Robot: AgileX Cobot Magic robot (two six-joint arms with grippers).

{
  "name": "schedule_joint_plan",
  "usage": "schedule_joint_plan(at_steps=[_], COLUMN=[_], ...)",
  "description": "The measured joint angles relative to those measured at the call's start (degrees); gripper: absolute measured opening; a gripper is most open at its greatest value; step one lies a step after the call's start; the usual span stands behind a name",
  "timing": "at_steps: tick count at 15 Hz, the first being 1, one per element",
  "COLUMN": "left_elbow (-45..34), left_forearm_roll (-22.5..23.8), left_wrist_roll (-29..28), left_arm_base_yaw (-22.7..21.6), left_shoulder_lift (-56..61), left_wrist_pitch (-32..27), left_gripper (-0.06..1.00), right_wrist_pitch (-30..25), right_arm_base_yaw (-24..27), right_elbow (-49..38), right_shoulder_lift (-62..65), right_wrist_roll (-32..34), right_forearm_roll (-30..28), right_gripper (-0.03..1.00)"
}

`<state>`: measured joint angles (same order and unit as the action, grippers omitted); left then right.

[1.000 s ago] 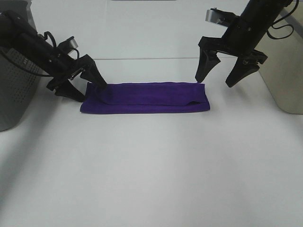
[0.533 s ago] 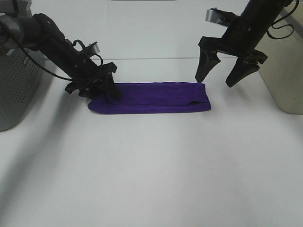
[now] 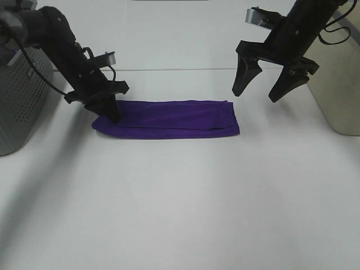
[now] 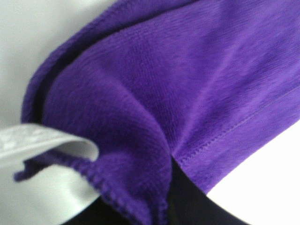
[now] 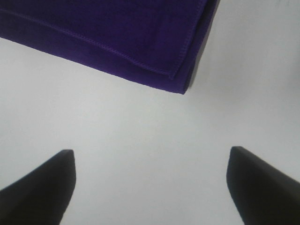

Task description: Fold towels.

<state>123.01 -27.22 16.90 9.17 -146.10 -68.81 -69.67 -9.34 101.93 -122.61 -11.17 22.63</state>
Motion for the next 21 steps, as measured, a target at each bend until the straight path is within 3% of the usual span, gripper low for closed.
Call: schedule_joint_plan(at_steps=[3, 6, 10, 14, 15, 18, 21], left_elbow=[8.1, 12.1, 12.4, 12.4, 12.4, 12.4, 12.4], left_forearm_roll=[0.5, 0.2, -1.8, -5.8, -7.8, -15.5, -20.4], left_wrist_roll=[-0.4, -0.4, -0.4, -0.5, -0.6, -0.6, -0.6], left_arm_base_yaw=[1.3, 6.9, 13.3, 16.3, 16.8, 18.9, 19.3], left_shoulder_lift=[1.1, 1.2, 0.6, -2.1, -2.3, -2.6, -2.6], left_wrist_pitch=[-0.2, -0.3, 0.1, 6.1, 8.8, 13.8, 13.9], left_gripper=[0.02, 0.02, 0.02, 0.05, 0.15, 0.65, 0.73], right_wrist_pitch=[0.0, 0.0, 0.0, -0.1, -0.1, -0.2, -0.2], right_arm_base_yaw=[0.0, 0.0, 0.0, 0.0, 0.0, 0.0, 0.0], right_elbow=[0.0, 0.0, 0.0, 0.0, 0.0, 0.0, 0.0], right_shoulder_lift=[0.0, 1.2, 8.1, 12.9, 14.0, 17.1, 19.5], right_wrist_roll=[0.4, 1.5, 1.9, 2.1, 2.6, 2.9, 2.9], right_forearm_roll=[0.2, 1.9, -2.9, -3.4, -3.4, -3.4, -3.4], right_gripper=[0.85, 0.85, 0.85, 0.85, 0.85, 0.85, 0.85])
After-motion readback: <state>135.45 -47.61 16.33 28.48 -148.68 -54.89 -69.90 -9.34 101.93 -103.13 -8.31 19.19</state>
